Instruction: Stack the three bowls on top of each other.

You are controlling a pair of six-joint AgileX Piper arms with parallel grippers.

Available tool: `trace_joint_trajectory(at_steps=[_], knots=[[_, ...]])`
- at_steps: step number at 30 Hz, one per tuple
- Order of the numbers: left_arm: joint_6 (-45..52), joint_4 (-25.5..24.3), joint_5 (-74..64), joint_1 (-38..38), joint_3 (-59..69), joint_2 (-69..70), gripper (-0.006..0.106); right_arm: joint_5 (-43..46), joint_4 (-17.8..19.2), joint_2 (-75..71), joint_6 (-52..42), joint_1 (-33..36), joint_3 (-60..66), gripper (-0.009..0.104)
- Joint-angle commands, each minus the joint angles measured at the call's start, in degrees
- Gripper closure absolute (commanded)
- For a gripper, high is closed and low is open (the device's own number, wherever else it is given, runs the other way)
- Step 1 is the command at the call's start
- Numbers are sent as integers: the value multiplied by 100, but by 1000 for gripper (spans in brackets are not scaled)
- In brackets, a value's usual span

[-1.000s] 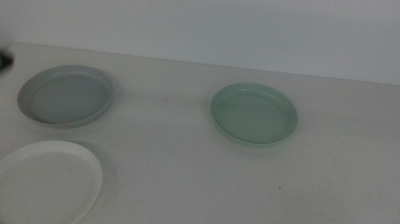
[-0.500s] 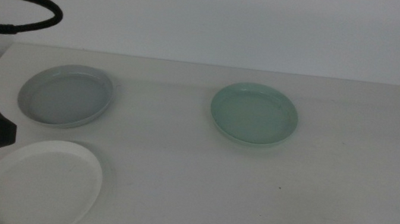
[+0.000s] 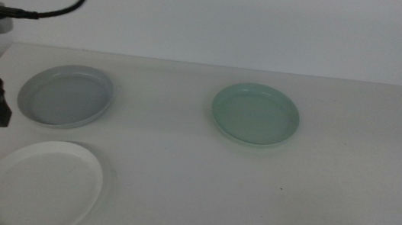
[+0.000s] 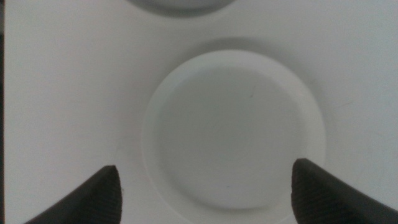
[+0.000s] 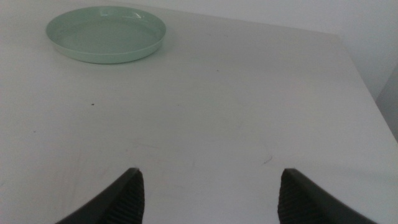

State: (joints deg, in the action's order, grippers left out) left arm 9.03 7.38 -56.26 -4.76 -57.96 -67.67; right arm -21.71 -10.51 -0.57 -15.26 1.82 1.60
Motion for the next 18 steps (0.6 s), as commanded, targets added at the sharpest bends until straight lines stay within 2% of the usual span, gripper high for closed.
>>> trace_joint_trajectory(at_steps=[1, 4, 9, 18], knots=[[825, 659, -84, -523, -372, -316, -5, 428, 21, -156, -53, -42, -37, 40], [1753, 1164, -157, -1076, -404, -781, -5, 428, 21, -156, -53, -42, -37, 40], [2633, 1241, -140, -1526, -396, -1809, -5, 428, 21, -156, -53, -42, -37, 40], [2724, 1293, 5, -1521, -396, -3121, -5, 428, 21, -156, -53, -42, -37, 40]])
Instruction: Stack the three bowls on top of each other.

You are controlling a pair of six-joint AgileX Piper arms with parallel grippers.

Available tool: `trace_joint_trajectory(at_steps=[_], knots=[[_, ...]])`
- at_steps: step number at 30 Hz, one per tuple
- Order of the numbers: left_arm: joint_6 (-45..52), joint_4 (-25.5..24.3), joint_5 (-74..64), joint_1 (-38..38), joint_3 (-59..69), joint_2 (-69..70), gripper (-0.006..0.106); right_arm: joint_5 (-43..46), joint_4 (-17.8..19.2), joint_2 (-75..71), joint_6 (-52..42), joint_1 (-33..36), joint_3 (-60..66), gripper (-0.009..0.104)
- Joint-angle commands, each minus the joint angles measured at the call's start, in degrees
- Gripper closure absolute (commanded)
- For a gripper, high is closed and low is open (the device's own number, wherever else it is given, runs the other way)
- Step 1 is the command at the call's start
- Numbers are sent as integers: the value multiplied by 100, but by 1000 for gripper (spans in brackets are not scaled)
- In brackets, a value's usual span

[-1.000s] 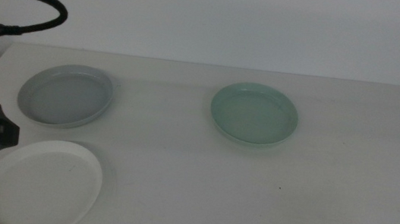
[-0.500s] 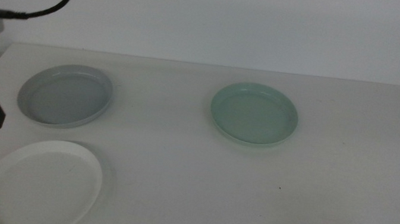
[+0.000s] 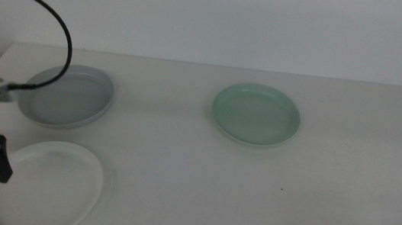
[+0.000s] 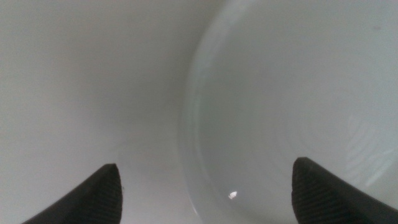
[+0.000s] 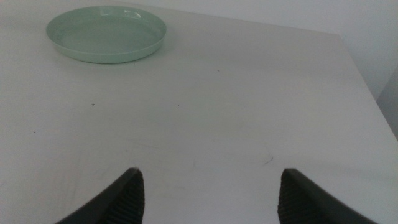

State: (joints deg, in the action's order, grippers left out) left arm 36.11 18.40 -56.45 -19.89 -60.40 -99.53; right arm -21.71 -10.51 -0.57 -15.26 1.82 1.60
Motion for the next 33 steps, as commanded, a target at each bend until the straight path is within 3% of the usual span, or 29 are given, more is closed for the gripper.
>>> trace_joint_trajectory(at_steps=[1, 4, 7, 10, 17, 24, 33], knots=[[16, 190, 69, -8, -152, -45, -4, 428, 21, -156, -53, -42, -37, 40], [16, 185, 192, -8, -152, -301, -4, 428, 21, -156, -53, -42, -37, 40], [16, 185, 206, -8, -152, -480, 7, 428, 21, -156, -53, -42, -37, 40], [16, 191, 182, -8, -152, -578, 30, 428, 21, -156, -53, -42, -37, 40], [-98, 172, -81, -8, -152, -582, 100, 428, 19, -156, -53, -42, -37, 40], [-522, 234, -649, 131, -152, -90, 100, 428, 19, -156, -53, -42, -37, 40], [-1378, 577, -648, 1789, -531, 563, 100, 428, 19, -156, -53, -42, -37, 40]])
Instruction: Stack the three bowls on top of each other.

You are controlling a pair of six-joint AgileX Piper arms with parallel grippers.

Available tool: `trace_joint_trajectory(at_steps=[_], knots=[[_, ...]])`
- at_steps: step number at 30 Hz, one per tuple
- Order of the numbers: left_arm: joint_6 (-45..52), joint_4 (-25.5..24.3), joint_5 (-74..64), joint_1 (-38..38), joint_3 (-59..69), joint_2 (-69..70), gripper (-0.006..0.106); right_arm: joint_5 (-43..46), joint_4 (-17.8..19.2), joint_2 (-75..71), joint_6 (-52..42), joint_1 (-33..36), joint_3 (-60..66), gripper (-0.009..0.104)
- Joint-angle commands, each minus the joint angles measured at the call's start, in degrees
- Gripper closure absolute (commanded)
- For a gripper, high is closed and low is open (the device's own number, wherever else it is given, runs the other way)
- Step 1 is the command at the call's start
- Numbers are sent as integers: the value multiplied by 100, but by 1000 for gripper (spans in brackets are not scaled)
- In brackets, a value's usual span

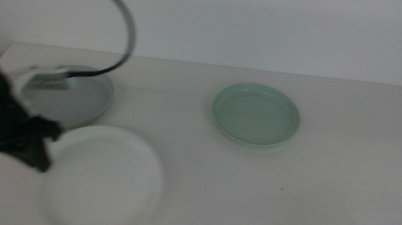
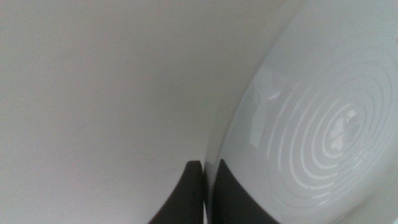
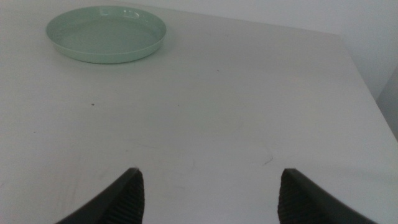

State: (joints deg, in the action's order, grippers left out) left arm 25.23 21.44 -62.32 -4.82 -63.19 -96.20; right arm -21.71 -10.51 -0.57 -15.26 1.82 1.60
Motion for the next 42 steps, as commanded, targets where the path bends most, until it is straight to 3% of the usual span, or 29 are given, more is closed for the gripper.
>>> trace_joint_trajectory(at_steps=[1, 7, 13, 26, 30, 32, 35, 37, 38, 42], knots=[[-448, 287, -19, 514, -368, 197, 100, 428, 19, -156, -53, -42, -37, 40], [-1150, 308, 196, 1699, -1013, -170, 100, 428, 25, -156, -53, -42, -37, 40], [-1354, 526, 349, 2425, -1557, -788, 100, 428, 25, -156, -53, -42, -37, 40], [-1332, 889, 808, 2732, -1869, -1578, 98, 428, 25, -156, -53, -42, -37, 40], [-1289, 883, 927, 2732, -1869, -1603, 77, 428, 25, -156, -53, -42, -37, 40], [-1159, 889, 945, 2732, -1869, -1603, 58, 428, 25, -156, -53, -42, -37, 40], [-1003, 888, 743, 2657, -1957, -1510, 18, 428, 25, -156, -53, -42, -37, 40], [-993, 888, 496, 2496, -2128, -1330, 0, 428, 25, -156, -53, -42, -37, 40], [-993, 871, 401, 2411, -2211, -1210, -5, 428, 25, -156, -53, -42, -37, 40], [-1181, 460, 300, 1930, -2578, -642, -5, 428, 25, -156, -53, -42, -37, 40]])
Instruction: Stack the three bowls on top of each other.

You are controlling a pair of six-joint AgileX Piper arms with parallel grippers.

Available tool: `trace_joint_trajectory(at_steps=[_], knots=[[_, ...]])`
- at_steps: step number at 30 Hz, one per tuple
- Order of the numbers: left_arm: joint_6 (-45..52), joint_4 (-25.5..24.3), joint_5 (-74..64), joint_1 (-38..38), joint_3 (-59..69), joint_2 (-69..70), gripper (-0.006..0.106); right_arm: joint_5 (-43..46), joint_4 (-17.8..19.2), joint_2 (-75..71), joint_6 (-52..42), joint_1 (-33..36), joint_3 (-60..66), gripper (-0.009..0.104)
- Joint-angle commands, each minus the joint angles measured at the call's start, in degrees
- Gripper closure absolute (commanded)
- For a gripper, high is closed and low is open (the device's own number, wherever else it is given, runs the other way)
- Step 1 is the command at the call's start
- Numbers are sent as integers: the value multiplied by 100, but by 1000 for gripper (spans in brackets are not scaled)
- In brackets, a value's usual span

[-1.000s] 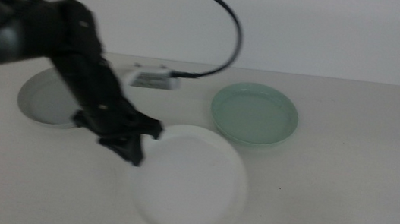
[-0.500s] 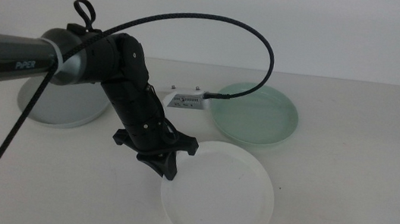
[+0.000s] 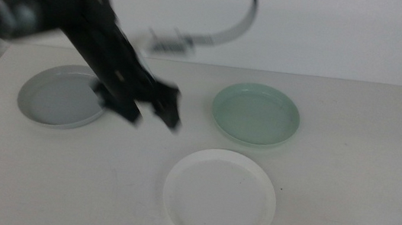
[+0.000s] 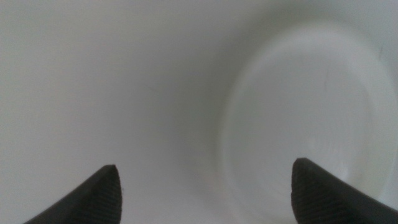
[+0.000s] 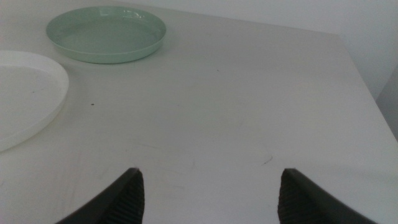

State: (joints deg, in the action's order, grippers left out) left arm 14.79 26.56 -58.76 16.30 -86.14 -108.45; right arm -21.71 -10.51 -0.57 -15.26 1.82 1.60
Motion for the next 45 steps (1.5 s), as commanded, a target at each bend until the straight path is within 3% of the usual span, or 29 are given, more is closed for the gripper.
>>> trace_joint_trajectory(at_steps=[1, 7, 11, 19, 31, 34, 41, 45], knots=[[-241, -277, -34, -319, -334, 731, -5, 428, 25, -156, -53, -42, -37, 40], [-940, -1685, 205, -1195, -384, 1189, -5, 428, 25, -156, -53, -42, -37, 40], [-978, -2187, 331, -1805, -384, 1093, -5, 428, 25, -156, -53, -42, -37, 40], [-778, -1846, 1337, -2739, -384, 282, -5, 428, 25, -156, -53, -42, -37, 40], [-545, -1423, 2601, -2881, -384, -1093, -3, 428, 25, -156, -53, -42, -37, 40], [-545, -1423, 2626, -2881, -384, -1244, 13, 428, 25, -156, -53, -42, -37, 40], [-540, -1391, 2599, -2881, -384, -1317, 100, 428, 25, -156, -53, -42, -37, 40], [-583, -1510, 2323, -2888, -396, -1050, 100, 428, 25, -156, -53, -42, -37, 40]])
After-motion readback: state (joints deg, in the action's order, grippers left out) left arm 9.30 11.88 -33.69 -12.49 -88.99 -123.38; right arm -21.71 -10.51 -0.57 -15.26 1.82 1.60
